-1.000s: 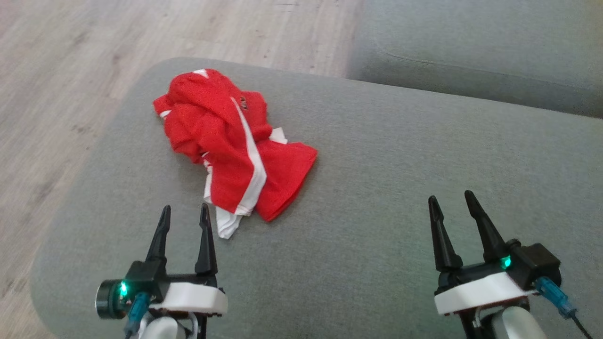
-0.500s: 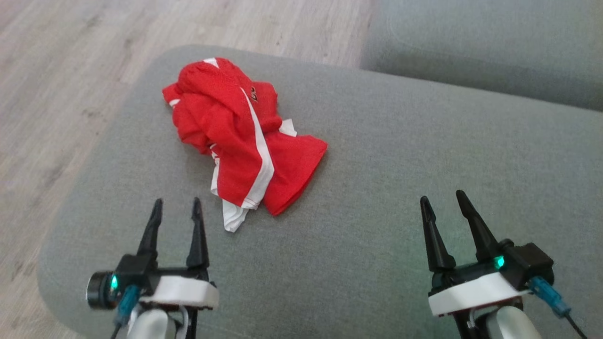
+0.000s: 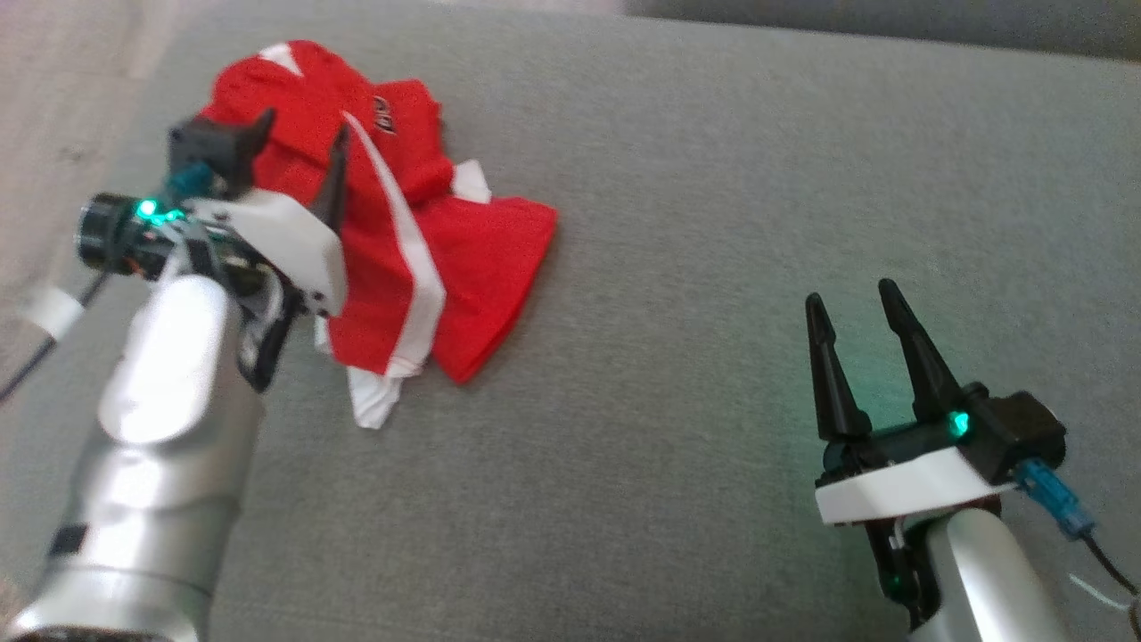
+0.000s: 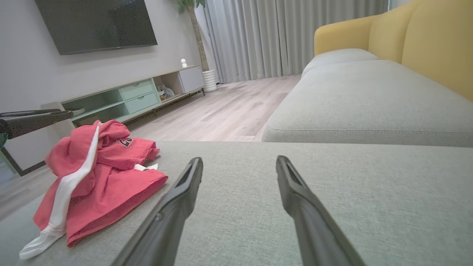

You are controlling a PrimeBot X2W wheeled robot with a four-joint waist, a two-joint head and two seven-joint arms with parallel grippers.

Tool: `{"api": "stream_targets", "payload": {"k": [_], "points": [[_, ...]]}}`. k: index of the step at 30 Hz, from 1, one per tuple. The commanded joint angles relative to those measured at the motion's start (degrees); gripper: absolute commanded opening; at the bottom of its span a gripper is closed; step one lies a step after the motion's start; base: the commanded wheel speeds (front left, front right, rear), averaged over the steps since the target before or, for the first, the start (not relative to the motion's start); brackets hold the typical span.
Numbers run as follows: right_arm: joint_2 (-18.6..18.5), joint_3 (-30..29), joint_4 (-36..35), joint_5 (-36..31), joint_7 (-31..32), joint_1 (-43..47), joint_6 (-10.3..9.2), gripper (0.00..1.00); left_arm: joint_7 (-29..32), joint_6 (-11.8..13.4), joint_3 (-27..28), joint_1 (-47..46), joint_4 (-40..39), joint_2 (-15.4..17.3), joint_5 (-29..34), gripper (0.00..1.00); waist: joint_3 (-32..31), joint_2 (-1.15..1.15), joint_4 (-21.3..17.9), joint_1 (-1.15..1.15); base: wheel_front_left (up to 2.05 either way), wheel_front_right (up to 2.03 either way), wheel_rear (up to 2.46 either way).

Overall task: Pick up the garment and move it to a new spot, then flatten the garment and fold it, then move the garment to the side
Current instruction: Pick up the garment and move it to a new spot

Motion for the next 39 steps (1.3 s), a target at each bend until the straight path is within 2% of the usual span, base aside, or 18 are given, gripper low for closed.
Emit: {"api": "stream_targets", "payload": {"k": [1, 8, 9, 10, 15, 20, 25, 30, 39], "points": [[-0.32, 1.32, -1.87, 0.39, -0.61, -1.77, -0.04, 1.00, 1.10, -0.24, 1.94, -3.14, 0.25, 3.03, -0.75, 1.00, 2.29, 0.00, -2.51, -0.02, 0.00, 0.00, 0.00], [-0.32, 1.12, -1.45, 2.38, -0.61, -3.48, -0.04, 1.00, 5.69, -0.28, 0.99, -7.78, 10.51, 6.52, -1.27, 1.00, 3.85, 0.00, -5.53, -0.02, 0.00, 0.00, 0.00], [-0.32, 1.00, -1.42, 2.47, -0.61, -3.54, -0.04, 1.00, 5.82, 0.10, 0.56, -7.99, 11.83, 6.98, -0.64, 0.44, 3.81, 0.00, -5.76, -0.02, 0.00, 0.00, 0.00], [-0.32, 0.92, -1.42, 2.53, -0.61, -3.57, -0.04, 1.00, 5.85, 0.30, 0.32, -8.15, 13.03, 7.16, -0.37, 0.00, 3.76, 0.00, -5.95, -0.02, 0.00, 0.00, 0.00], [-0.32, 0.16, -1.53, 2.40, -0.61, -3.62, -0.04, 1.00, 2.94, 0.87, 1.10, -8.86, 15.96, 6.45, -1.64, 0.00, 3.19, 0.00, -6.43, -0.02, 0.00, 0.00, 0.00], [-0.32, -1.54, -1.09, 1.67, -0.61, -3.16, -0.04, 1.00, -7.96, 1.21, 3.20, -10.76, 13.68, 4.77, -3.91, 0.00, 1.32, 0.00, -6.07, -0.02, 0.00, 0.00, 0.00], [-0.32, -2.33, -0.51, 1.68, -0.61, -2.15, -0.04, 1.00, -15.61, 0.04, 3.73, -11.62, 8.97, 0.92, -7.52, 0.00, -1.94, 0.00, -5.32, -0.02, 0.00, 0.00, 0.00], [-0.32, -2.13, -0.02, 2.48, -0.61, -0.49, -0.04, 1.00, -16.22, -0.72, 2.12, -8.94, 1.27, -3.33, -13.40, 0.00, -5.78, 0.00, -5.26, -0.02, 0.00, 0.00, 0.00], [-0.32, -2.12, -0.47, 3.59, -0.61, 1.13, -0.04, 1.00, -11.02, -0.63, -2.11, -0.76, -12.57, -5.49, -17.73, 0.00, -8.38, 0.00, -8.81, -0.02, 0.00, 0.00, 0.00]]}}
